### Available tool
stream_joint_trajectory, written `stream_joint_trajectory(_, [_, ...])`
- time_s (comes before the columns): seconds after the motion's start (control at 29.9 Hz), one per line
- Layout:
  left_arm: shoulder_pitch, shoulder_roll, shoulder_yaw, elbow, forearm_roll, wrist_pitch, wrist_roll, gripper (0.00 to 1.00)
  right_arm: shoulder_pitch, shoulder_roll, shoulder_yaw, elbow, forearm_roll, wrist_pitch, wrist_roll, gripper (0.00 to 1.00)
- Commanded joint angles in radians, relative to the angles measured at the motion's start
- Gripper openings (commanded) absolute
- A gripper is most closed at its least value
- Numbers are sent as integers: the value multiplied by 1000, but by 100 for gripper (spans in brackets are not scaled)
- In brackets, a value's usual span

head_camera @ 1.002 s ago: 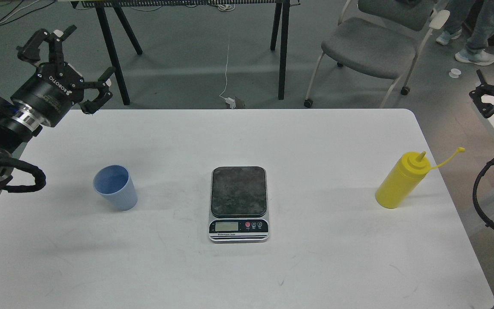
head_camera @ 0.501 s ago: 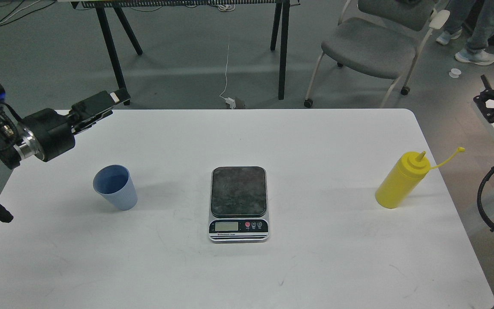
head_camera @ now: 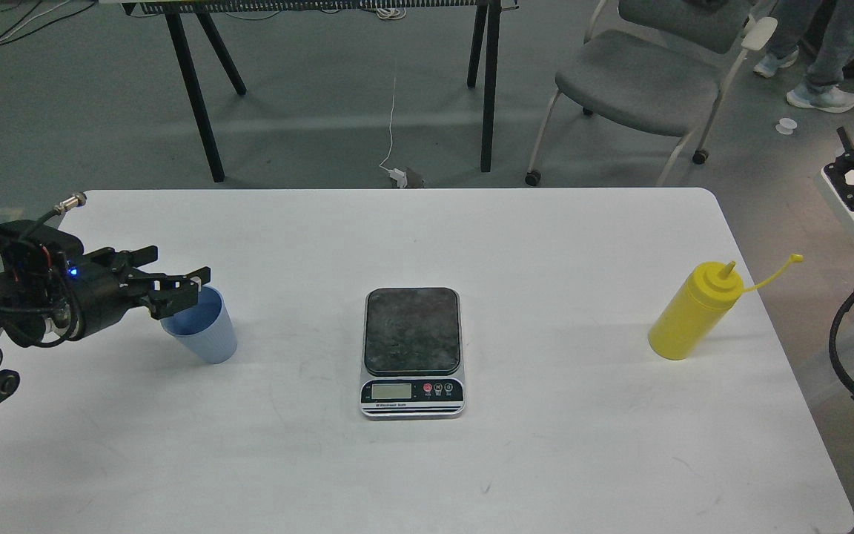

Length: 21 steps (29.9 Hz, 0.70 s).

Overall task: Pour seasoning into cup on scale with both arms
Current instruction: 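Close the left gripper around the light-blue cup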

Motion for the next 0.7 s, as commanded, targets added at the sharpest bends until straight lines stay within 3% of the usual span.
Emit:
stream_joint_trajectory(0.0, [-1, -20, 8, 25, 28, 1, -1, 88, 0, -2, 2, -2, 0, 0, 0, 100])
stream_joint_trajectory(0.13, [-2, -29, 34, 32, 30, 1, 1, 73, 0, 0, 2, -2, 0, 0, 2, 100])
stream_joint_trajectory(0.5, [-4, -46, 77, 94, 31, 3, -19, 51, 0, -2, 4, -8, 0, 0, 3, 100])
stream_joint_trajectory(0.67, [-5, -46, 77, 97, 27, 3, -34, 29, 0, -2, 2, -8, 0, 0, 5, 100])
